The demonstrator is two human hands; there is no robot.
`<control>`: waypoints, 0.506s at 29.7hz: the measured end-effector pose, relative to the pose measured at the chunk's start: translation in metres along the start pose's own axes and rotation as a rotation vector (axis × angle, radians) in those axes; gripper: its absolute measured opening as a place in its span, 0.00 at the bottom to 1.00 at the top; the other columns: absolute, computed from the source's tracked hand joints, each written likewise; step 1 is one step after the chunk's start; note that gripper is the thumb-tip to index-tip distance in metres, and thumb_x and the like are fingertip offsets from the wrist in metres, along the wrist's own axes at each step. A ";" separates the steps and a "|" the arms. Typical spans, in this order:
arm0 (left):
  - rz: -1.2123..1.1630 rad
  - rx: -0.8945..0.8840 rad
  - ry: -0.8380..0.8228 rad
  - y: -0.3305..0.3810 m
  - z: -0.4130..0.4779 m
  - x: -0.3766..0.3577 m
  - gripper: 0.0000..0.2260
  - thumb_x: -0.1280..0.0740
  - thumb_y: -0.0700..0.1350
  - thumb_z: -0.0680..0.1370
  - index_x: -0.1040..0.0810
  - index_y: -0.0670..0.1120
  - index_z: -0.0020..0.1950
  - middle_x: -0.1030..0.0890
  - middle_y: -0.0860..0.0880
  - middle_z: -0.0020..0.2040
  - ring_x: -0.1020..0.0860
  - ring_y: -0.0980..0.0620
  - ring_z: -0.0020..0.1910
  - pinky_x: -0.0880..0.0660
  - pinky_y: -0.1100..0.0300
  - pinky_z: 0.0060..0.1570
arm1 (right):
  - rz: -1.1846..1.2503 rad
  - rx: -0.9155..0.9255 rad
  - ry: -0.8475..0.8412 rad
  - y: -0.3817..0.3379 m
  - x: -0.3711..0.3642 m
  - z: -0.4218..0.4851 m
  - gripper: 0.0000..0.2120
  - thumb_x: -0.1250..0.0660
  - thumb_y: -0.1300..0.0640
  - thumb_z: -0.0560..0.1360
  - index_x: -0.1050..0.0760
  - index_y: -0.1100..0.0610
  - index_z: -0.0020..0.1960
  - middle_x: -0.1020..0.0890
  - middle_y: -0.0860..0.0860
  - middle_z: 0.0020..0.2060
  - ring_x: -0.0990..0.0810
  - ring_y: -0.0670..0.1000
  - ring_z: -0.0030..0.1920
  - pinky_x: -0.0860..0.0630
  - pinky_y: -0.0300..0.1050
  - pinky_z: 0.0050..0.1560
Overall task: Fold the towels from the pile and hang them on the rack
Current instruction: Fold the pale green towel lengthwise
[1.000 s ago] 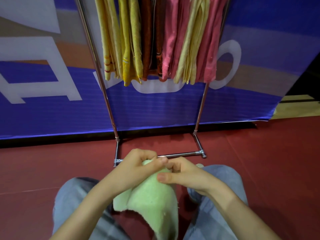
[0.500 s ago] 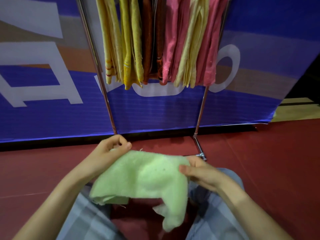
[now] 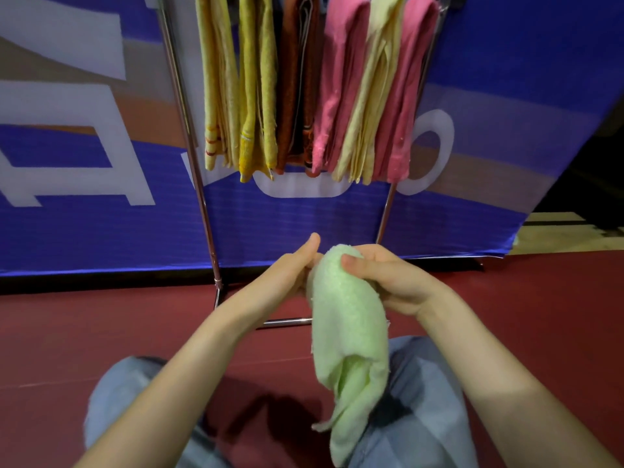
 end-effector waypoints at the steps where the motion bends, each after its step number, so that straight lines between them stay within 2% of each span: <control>1: 0.016 0.003 0.017 0.000 0.000 0.002 0.39 0.51 0.66 0.68 0.28 0.32 0.58 0.26 0.29 0.58 0.26 0.34 0.57 0.32 0.45 0.64 | -0.006 -0.007 0.001 0.001 0.001 -0.002 0.23 0.26 0.37 0.54 0.17 0.51 0.42 0.15 0.46 0.37 0.17 0.42 0.40 0.24 0.32 0.39; 3: 0.022 -0.007 0.016 0.001 -0.001 0.003 0.39 0.49 0.67 0.71 0.27 0.32 0.56 0.23 0.31 0.54 0.24 0.41 0.52 0.30 0.51 0.59 | -0.028 -0.015 0.029 0.001 0.003 -0.007 0.23 0.25 0.38 0.53 0.16 0.51 0.41 0.15 0.45 0.36 0.17 0.42 0.38 0.24 0.32 0.37; 5: 0.016 -0.032 -0.007 0.006 -0.006 -0.001 0.31 0.46 0.62 0.74 0.24 0.36 0.56 0.19 0.41 0.50 0.21 0.48 0.50 0.27 0.59 0.55 | -0.043 -0.031 0.057 0.004 0.007 -0.008 0.25 0.24 0.37 0.52 0.17 0.53 0.41 0.15 0.47 0.36 0.17 0.43 0.38 0.24 0.33 0.37; 7: -0.006 -0.113 -0.007 0.014 -0.013 -0.003 0.25 0.41 0.57 0.73 0.24 0.35 0.55 0.19 0.43 0.46 0.21 0.50 0.44 0.25 0.63 0.45 | -0.072 -0.038 0.086 0.007 0.007 -0.009 0.26 0.24 0.37 0.51 0.17 0.54 0.41 0.15 0.48 0.36 0.18 0.44 0.37 0.24 0.34 0.37; 9: -0.049 -0.176 0.020 0.023 -0.018 -0.002 0.26 0.37 0.53 0.72 0.28 0.29 0.52 0.25 0.39 0.43 0.25 0.47 0.40 0.27 0.63 0.37 | -0.072 -0.036 0.098 0.011 0.006 -0.009 0.27 0.24 0.36 0.52 0.17 0.53 0.42 0.15 0.48 0.37 0.18 0.45 0.38 0.23 0.35 0.39; 11: -0.065 -0.219 0.060 0.029 -0.025 -0.001 0.26 0.38 0.52 0.71 0.30 0.26 0.49 0.28 0.38 0.41 0.29 0.46 0.37 0.30 0.63 0.33 | -0.063 -0.032 0.117 0.015 0.001 -0.011 0.27 0.25 0.35 0.54 0.18 0.53 0.44 0.15 0.48 0.38 0.19 0.45 0.39 0.24 0.36 0.41; 15: -0.104 -0.217 0.100 0.035 -0.042 0.003 0.19 0.37 0.52 0.68 0.26 0.35 0.45 0.26 0.43 0.33 0.26 0.53 0.30 0.28 0.65 0.31 | -0.054 -0.020 0.146 0.026 -0.016 -0.019 0.29 0.25 0.34 0.52 0.19 0.53 0.44 0.16 0.47 0.36 0.19 0.44 0.35 0.24 0.35 0.36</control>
Point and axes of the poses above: each hand's wrist, its own z-axis towards the middle knuckle, its own x-axis out of the back of the hand, y = z × x, the point moved 5 cm from there along z, towards the middle knuckle
